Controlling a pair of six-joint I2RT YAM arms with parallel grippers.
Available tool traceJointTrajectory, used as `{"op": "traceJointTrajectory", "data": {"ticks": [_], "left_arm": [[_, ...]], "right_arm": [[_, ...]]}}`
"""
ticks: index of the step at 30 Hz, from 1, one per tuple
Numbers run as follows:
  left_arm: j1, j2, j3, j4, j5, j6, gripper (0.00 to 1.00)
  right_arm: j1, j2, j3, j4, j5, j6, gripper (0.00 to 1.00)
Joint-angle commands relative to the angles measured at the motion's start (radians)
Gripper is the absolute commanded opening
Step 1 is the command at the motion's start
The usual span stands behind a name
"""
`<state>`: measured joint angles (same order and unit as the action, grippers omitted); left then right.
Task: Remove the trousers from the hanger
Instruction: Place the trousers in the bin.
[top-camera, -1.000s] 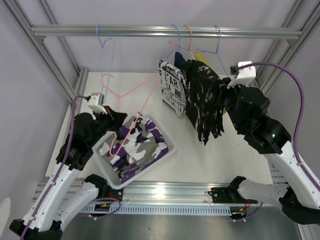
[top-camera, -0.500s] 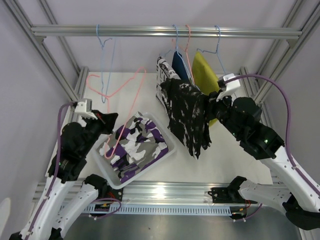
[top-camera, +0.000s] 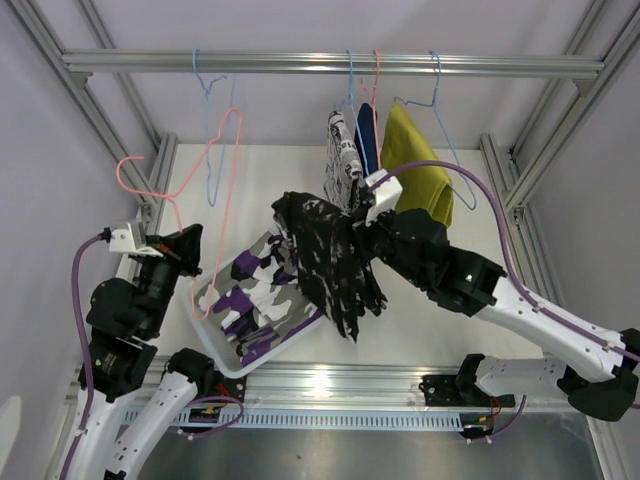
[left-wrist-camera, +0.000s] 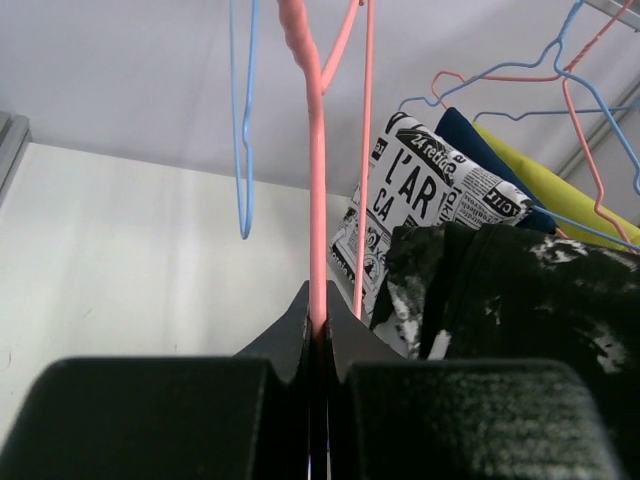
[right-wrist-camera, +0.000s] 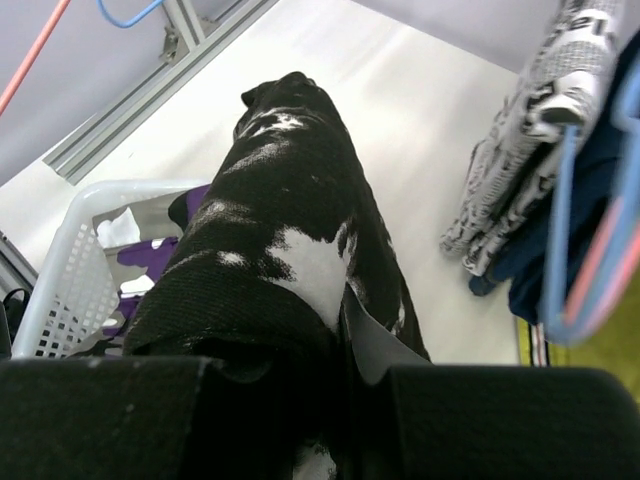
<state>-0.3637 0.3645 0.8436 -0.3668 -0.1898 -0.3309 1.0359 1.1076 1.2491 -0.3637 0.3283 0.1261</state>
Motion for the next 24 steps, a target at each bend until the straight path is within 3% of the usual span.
{"op": "traceJointTrajectory", "data": {"ticks": [1,11,18,24], "left_arm": [[0.009,-0.007,0.000,0.039,-0.034,0.029,0.00],[0.009,-0.016,-0.005,0.037,-0.050,0.036,0.00],[0.009,-0.004,0.000,0.032,-0.037,0.033,0.00],[0.009,-0.002,-0.003,0.032,-0.036,0.032,0.00]], "right_arm": [[0.027,0.027,0.050,0.209,0.046,-0.005,0.00],[0.064,0.135,0.101,0.233,0.083,-0.029,0.00],[0.047,0.089,0.133,0.163,0.135,-0.072,0.00],[-0.062,0.009,0.112,0.108,0.086,-0.054,0.00]]}}
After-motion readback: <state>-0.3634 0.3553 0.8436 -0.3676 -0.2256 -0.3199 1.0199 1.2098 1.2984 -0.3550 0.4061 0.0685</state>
